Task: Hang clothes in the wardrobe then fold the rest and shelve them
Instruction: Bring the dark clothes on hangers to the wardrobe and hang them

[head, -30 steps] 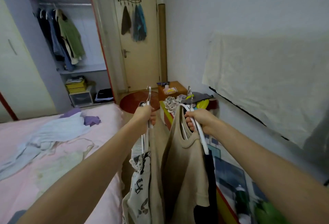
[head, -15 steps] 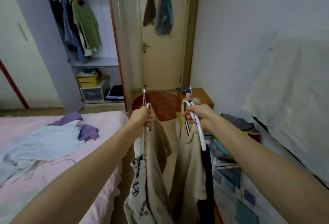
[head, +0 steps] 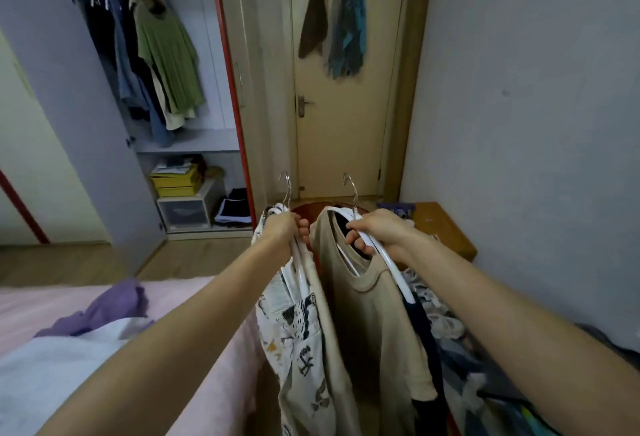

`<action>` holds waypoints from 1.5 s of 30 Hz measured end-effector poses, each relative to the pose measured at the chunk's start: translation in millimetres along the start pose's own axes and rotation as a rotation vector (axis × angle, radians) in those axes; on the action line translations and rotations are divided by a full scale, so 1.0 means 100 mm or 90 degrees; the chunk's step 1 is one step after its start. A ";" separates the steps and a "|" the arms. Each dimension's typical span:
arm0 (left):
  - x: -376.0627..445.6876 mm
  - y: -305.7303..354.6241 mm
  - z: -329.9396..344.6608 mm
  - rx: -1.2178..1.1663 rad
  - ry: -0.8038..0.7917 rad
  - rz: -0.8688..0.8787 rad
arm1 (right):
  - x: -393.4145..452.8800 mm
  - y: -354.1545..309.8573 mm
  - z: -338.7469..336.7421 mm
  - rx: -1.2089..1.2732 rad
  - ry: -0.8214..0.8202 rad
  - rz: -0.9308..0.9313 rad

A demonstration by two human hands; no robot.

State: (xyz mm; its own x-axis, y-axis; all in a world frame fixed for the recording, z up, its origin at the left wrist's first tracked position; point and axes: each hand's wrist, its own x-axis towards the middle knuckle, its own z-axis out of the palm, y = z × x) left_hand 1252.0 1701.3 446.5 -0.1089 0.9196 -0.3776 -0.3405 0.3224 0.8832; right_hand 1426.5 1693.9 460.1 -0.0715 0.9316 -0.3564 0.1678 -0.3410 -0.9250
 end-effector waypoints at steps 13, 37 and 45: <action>3.25 1.00 0.25 0.040 0.152 0.083 | 3.52 -1.16 -0.09 0.003 -0.121 -0.011; 6.99 3.37 -1.96 -0.196 0.483 0.198 | 8.09 -3.32 3.45 -0.041 -0.344 -0.089; 7.53 4.22 -2.64 -0.180 0.590 0.271 | 8.90 -3.97 4.50 -0.047 -0.385 -0.152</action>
State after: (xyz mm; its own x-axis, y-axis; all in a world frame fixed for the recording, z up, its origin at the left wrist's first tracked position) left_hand 779.8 2470.7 461.7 -0.9000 0.3756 -0.2213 -0.2982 -0.1602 0.9410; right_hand 853.5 2601.4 450.9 -0.6524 0.7378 -0.1731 0.1440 -0.1036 -0.9841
